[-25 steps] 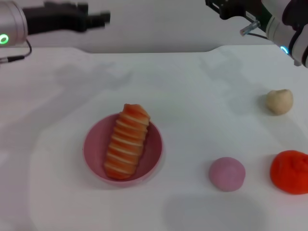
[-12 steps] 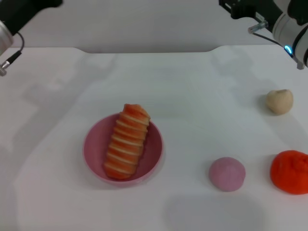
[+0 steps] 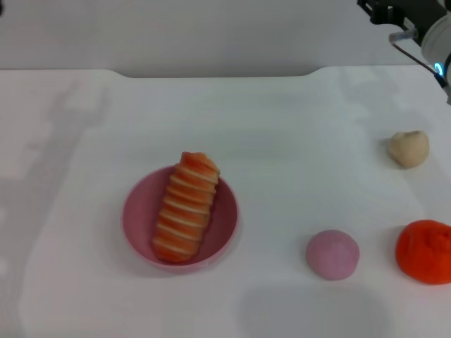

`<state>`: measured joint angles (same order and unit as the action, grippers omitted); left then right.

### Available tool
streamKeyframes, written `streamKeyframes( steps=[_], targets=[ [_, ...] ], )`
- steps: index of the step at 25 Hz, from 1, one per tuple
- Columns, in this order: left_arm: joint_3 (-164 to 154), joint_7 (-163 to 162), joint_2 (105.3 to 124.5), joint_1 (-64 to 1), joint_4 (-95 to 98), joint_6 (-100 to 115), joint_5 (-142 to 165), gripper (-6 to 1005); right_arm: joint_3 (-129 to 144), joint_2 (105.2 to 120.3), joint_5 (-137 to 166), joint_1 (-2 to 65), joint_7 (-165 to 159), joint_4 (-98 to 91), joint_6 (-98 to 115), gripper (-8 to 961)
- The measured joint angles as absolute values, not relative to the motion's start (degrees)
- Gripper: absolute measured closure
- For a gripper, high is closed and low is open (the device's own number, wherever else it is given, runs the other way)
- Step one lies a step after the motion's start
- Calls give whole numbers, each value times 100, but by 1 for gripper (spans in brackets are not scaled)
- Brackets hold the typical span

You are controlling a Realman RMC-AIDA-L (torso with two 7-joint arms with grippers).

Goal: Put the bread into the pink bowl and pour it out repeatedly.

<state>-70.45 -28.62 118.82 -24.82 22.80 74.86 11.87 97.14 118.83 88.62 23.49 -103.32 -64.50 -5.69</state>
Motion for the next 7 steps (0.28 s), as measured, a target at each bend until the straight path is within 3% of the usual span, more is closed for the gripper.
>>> streamKeyframes(
  steps=[7],
  targets=[
    [-7048, -2586, 11870, -2454, 1995, 7504, 675, 336, 9718, 11883, 9519, 2425, -11092, -6213, -997, 319]
  ],
)
